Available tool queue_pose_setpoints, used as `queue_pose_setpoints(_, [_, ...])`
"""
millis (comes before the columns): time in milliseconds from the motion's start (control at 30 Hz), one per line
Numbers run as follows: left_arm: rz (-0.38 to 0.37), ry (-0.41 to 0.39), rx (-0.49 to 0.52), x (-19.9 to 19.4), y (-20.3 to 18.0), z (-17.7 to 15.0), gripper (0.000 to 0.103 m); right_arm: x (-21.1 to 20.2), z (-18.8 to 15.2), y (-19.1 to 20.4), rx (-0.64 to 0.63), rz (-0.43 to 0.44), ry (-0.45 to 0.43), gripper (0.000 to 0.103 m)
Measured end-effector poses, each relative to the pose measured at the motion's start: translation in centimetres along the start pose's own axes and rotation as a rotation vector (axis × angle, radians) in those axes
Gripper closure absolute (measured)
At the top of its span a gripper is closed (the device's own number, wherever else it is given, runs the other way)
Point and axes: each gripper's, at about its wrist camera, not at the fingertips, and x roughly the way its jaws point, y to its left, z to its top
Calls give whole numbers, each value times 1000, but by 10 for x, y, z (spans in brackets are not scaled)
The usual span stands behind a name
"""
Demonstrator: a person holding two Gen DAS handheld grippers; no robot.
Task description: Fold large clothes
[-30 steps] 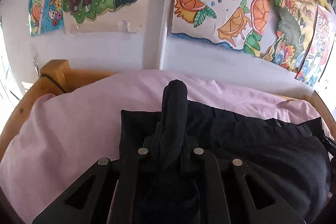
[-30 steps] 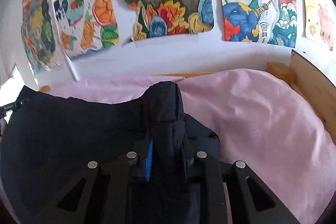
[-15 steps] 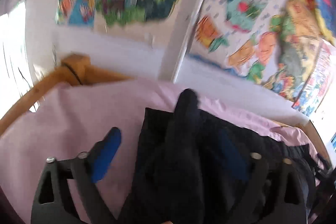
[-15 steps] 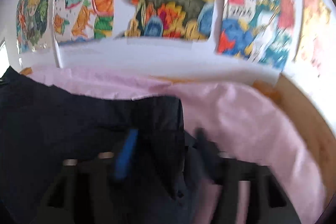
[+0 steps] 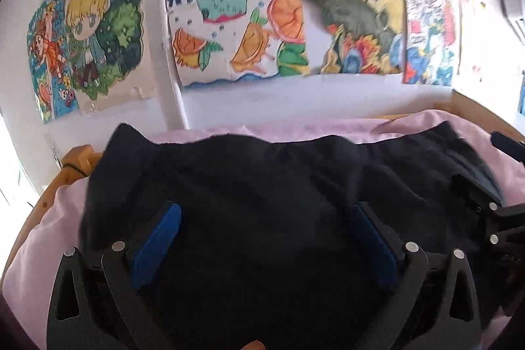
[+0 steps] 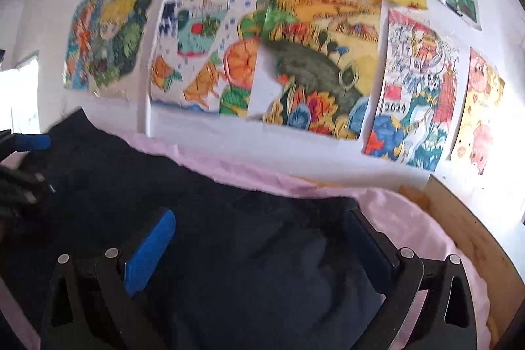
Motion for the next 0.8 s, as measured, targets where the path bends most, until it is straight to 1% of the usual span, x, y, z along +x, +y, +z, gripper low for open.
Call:
queue_pose_setpoints(67, [24,-1,-39,15,11,3,1,16,-6,-6,2,-7,31,0])
queue_pose_setpoints(133, [39,24,-67,30,23,3,1,32,-12,-11,-5,-27,54,0])
queue_pose_setpoints(167, [24,43,-79,38,28,1,1,42,-14,-14,0,-20,68,0])
queue_pose_setpoints(200, [25,55,-86,44,31,-1,1,51,-16,-18,14,-3,85,0])
queue_pose_setpoints(267, [42,62,-85,58,32,-3,1,66,-18,-21,26,24,112,0])
queue_pose_setpoints(433, [71,46,-67,82,30,-12,1,96,-23,-15,-9,31,135,0])
queue_pose_setpoints(667, [89,65,-56,102,27,-12,0,126,-36,-20,35,95,172,0])
queue_pose_setpoints(800, [96,56,-50,98,26,-14,1,129,-37,-20,36,95,174,0])
